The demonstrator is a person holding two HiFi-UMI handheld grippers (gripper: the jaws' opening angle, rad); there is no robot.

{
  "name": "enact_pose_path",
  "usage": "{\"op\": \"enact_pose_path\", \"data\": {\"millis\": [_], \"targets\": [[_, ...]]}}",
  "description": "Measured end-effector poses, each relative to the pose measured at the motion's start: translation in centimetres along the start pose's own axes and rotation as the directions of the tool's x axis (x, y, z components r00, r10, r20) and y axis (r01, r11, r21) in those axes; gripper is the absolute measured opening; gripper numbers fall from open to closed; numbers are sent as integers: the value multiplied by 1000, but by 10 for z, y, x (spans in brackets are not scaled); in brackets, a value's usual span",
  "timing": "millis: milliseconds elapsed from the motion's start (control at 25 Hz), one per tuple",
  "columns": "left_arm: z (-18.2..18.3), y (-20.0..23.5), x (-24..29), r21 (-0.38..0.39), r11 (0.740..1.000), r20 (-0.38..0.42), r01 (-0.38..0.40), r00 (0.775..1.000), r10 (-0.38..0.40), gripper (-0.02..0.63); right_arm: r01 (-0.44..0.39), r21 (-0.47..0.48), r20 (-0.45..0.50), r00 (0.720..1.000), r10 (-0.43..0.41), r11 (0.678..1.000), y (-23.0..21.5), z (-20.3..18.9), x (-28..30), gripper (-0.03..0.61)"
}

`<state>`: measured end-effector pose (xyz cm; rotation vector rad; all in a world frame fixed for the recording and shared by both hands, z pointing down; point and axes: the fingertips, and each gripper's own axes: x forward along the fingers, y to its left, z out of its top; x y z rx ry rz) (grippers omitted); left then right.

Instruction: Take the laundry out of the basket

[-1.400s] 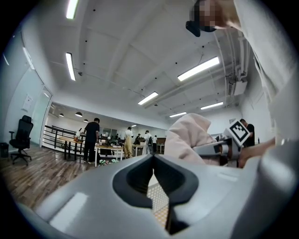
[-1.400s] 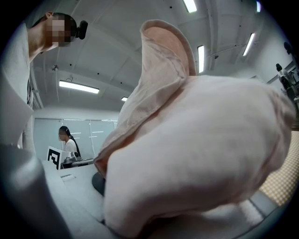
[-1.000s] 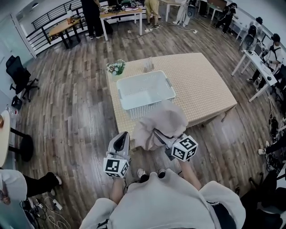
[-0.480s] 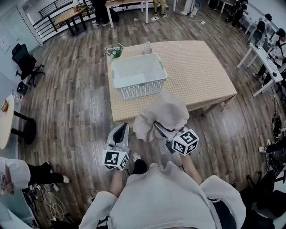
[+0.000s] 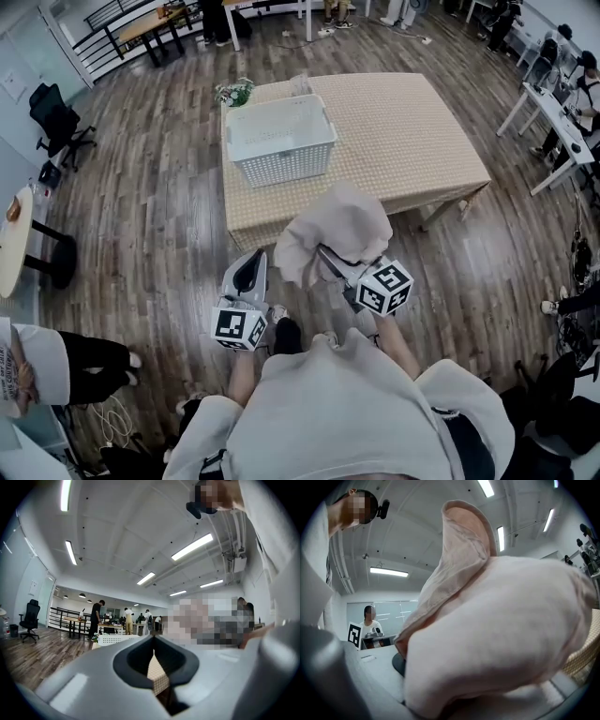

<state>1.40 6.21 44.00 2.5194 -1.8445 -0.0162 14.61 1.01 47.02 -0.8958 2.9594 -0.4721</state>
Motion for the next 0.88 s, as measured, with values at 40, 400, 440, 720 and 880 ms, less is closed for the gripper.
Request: {"op": "enact_pose_path", "data": {"millis": [40,400,440,720,880], "targets": [[0,-2,-2,0,1000,2,0,1000,0,8,-3,2,2,1000,3,1000,2,-1,-2,230],[3,-17,-12,13,1000,10,-1,1000,1,8,-11,-11,-7,1000,11,1000,9,-6,-15,230],[3,-19,-13,14,1000,12,-1,1000,0,8,-12,-9,-5,1000,12,1000,9,-7,-16,230],[14,-18,-12,28,1000,31,-3,1000,3,8,-16,-28,0,1000,16,999,8,0,-13,230],[23,-16,-9,32,999,41,0,999,-1,8,-15,-29,-2,1000,15,999,7,4,-9,230]]}}
